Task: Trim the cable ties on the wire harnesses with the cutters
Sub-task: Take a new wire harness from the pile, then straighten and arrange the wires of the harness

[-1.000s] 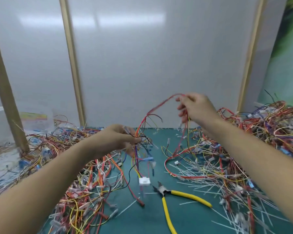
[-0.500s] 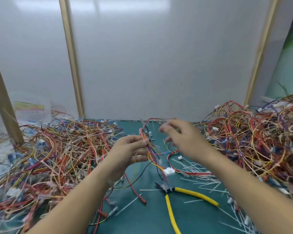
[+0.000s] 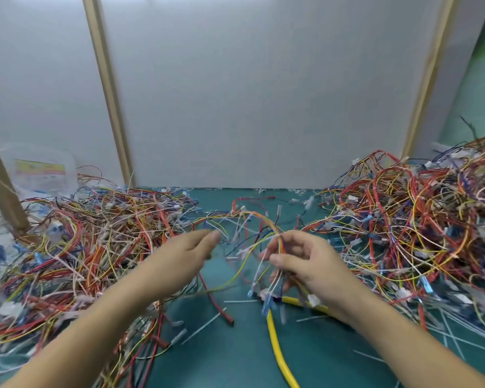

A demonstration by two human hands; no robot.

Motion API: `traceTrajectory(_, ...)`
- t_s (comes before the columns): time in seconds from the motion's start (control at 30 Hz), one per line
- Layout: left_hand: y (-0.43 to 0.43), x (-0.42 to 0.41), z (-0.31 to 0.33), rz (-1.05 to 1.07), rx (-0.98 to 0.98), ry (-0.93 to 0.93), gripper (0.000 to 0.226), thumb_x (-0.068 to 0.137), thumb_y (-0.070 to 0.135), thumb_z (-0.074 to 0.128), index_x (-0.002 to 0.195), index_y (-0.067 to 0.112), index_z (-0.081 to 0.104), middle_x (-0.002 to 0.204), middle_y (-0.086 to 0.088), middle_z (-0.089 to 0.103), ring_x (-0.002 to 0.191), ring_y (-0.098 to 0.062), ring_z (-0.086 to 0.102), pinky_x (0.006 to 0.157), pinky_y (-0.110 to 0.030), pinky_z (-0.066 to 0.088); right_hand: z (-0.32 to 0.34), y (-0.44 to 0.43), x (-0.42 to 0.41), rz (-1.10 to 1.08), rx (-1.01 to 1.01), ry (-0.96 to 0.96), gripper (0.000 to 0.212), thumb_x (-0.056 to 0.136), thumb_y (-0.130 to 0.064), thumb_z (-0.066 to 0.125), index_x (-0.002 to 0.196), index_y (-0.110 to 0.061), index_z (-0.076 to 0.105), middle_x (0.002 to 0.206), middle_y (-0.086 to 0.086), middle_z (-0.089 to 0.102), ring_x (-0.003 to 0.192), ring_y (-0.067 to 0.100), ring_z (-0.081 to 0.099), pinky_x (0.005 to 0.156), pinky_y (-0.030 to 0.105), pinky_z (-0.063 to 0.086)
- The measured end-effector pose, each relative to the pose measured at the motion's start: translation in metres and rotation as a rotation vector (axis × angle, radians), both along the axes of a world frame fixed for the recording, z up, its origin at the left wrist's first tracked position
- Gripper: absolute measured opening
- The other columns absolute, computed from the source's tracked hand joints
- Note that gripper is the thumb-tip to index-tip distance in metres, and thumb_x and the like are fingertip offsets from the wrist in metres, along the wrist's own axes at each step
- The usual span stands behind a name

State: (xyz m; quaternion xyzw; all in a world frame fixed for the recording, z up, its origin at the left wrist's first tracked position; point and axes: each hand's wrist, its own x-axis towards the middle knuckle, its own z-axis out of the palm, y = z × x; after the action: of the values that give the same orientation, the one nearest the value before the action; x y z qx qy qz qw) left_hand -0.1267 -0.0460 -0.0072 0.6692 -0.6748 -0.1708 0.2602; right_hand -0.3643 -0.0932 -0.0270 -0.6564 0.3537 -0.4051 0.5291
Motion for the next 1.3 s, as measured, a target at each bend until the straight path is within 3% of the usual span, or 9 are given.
traceTrajectory(0.13,0.013,0.046,-0.037,-0.013,0.228,-0.411,0.046,0.103,0.048,0.034,0.146,0.033,0.041,0.148,0.008,0.039,0.138,-0.010,0.037,0.113,-0.022,0.023,0.013,-0.007,-0.012,-0.126,0.013,-0.147,0.011,0.093,0.007,0.059,0.100,-0.001,0.062,0.091,0.007,0.078,0.060,0.014,0.066,0.047,0.026,0.054)
traceTrajectory(0.3,0.022,0.084,-0.037,-0.143,0.289,-0.635,0.116,0.066,0.088,-0.019,0.157,0.025,0.015,0.163,0.009,-0.001,0.151,-0.009,0.009,0.122,-0.026,0.004,0.020,-0.011,-0.025,-0.256,-0.045,-0.197,0.017,0.094,0.008,0.054,0.096,-0.006,0.064,0.082,0.002,0.077,0.058,0.012,0.066,0.045,0.025,0.051)
traceTrajectory(0.43,0.002,0.116,-0.022,-0.090,0.321,-0.571,0.055,0.103,0.049,0.028,0.154,0.031,0.024,0.164,0.013,0.008,0.147,0.000,0.013,0.115,-0.014,0.004,0.022,-0.010,-0.030,-0.327,-0.053,-0.231,0.021,0.094,0.009,0.051,0.093,-0.008,0.065,0.075,-0.003,0.075,0.054,0.006,0.064,0.043,0.023,0.051)
traceTrajectory(0.63,-0.028,0.084,0.032,0.037,0.308,-0.762,0.048,0.096,0.019,0.058,0.141,0.035,0.049,0.146,0.009,0.051,0.128,-0.011,0.052,0.110,-0.031,0.041,0.036,-0.013,-0.046,-0.373,-0.054,-0.297,0.019,0.095,0.002,0.055,0.096,-0.012,0.068,0.084,-0.001,0.077,0.069,0.009,0.069,0.049,0.024,0.053)
traceTrajectory(0.7,-0.033,0.038,0.054,0.070,-0.056,-0.647,0.040,0.091,0.017,0.059,0.124,0.040,0.062,0.129,0.012,0.063,0.113,-0.011,0.061,0.099,-0.033,0.050,0.038,-0.012,-0.040,-0.325,-0.095,-0.310,0.017,0.094,0.000,0.057,0.097,-0.012,0.068,0.090,0.004,0.077,0.070,0.013,0.070,0.053,0.023,0.054)
traceTrajectory(0.83,-0.024,-0.066,0.051,-0.176,-0.538,0.055,0.013,0.092,0.033,0.058,0.090,0.026,0.070,0.077,0.012,0.069,0.073,-0.005,0.063,0.064,-0.015,0.045,0.025,-0.007,-0.022,-0.169,-0.187,-0.265,0.012,0.097,-0.004,0.058,0.100,-0.011,0.067,0.091,0.004,0.074,0.072,0.018,0.069,0.060,0.030,0.058)
traceTrajectory(1.1,-0.034,-0.078,-0.036,-0.229,-0.554,0.390,0.017,0.092,0.041,0.061,0.094,0.025,0.063,0.081,0.006,0.066,0.075,-0.015,0.062,0.065,-0.033,0.049,-0.011,-0.007,-0.015,-0.034,-0.017,-0.170,0.030,0.102,-0.008,0.049,0.100,-0.018,0.077,0.087,0.008,0.075,0.084,0.018,0.070,0.067,0.032,0.060)
traceTrajectory(1.2,-0.036,-0.073,-0.035,-0.241,-0.628,0.331,0.015,0.088,0.039,0.069,0.096,0.027,0.063,0.087,0.012,0.067,0.080,-0.012,0.064,0.066,-0.021,0.047,-0.009,-0.008,-0.014,-0.035,0.041,-0.180,0.026,0.100,-0.009,0.054,0.099,-0.018,0.078,0.087,0.004,0.077,0.082,0.013,0.071,0.071,0.033,0.061)
traceTrajectory(1.3,-0.037,-0.070,-0.032,-0.192,-0.775,0.216,0.008,0.089,0.025,0.070,0.088,0.019,0.066,0.086,0.011,0.063,0.081,-0.012,0.061,0.068,-0.025,0.048,-0.007,-0.007,-0.015,0.015,0.132,-0.216,0.029,0.100,-0.010,0.051,0.102,-0.014,0.079,0.087,0.003,0.075,0.080,0.014,0.067,0.073,0.041,0.061)
